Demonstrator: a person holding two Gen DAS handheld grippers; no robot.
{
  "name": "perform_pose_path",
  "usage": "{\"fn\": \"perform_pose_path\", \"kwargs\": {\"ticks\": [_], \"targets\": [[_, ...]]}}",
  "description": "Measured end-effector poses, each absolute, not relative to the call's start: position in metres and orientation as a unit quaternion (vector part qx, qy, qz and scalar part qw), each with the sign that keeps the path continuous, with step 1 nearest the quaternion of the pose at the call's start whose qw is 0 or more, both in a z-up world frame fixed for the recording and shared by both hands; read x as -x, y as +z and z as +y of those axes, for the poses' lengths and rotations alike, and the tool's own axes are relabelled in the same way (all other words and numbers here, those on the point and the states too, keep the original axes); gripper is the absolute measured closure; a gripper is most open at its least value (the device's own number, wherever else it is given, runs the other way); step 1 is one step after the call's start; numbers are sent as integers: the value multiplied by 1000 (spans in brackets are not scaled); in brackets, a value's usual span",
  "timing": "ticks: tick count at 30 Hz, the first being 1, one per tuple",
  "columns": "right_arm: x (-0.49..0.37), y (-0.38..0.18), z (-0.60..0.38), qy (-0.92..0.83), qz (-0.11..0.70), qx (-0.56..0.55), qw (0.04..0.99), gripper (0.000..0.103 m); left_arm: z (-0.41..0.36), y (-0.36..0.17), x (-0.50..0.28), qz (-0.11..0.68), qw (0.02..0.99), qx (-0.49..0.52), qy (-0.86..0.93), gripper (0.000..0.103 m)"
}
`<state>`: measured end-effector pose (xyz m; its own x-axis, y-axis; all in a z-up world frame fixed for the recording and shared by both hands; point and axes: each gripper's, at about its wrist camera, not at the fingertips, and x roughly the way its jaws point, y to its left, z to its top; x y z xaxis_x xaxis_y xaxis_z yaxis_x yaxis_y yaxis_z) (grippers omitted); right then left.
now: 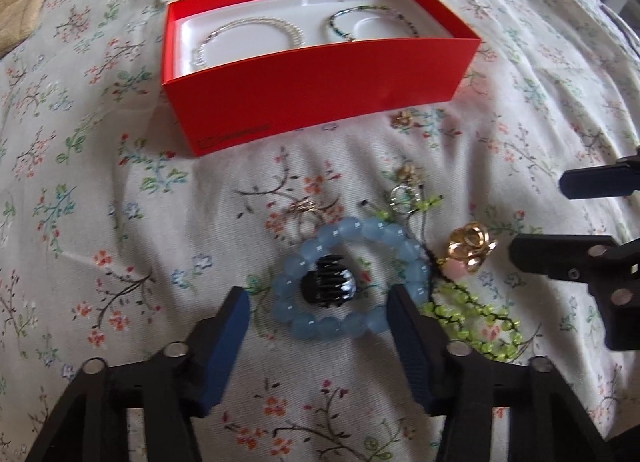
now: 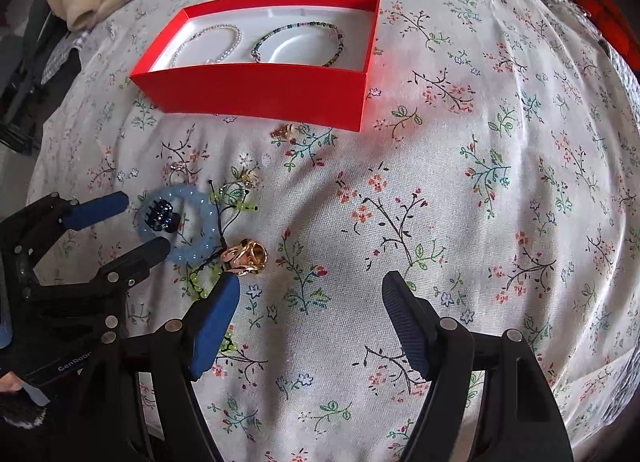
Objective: Organize jewelry
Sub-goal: 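Close the left tool on the black hair clip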
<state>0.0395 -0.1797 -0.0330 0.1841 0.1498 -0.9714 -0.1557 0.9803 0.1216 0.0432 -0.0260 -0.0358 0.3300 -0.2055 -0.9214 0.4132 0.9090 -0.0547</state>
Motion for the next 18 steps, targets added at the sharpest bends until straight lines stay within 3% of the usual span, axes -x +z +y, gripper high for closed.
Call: {"fn": "perform_pose_path", "kwargs": {"ticks": [5,7,14,16,18], "targets": [[-39,-34,-173,104,630,5,770,27,-28,-39,-47,546,813,-83,-186,62],[-40,-34,-171,104,630,5,769,27,-28,-40,-49,546,815,-79,-181,73],[-43,-38,-166,105,632,6,768,27,-30,-40,-50,543,816,-81,-179,82],[-43,-38,-167,104,632,4,768,27,-29,-38,-51,540,818,-77,-181,92],[-44,-39,-167,103,632,2,768,27,-27,-35,-53,542,818,-68,-182,92]]}}
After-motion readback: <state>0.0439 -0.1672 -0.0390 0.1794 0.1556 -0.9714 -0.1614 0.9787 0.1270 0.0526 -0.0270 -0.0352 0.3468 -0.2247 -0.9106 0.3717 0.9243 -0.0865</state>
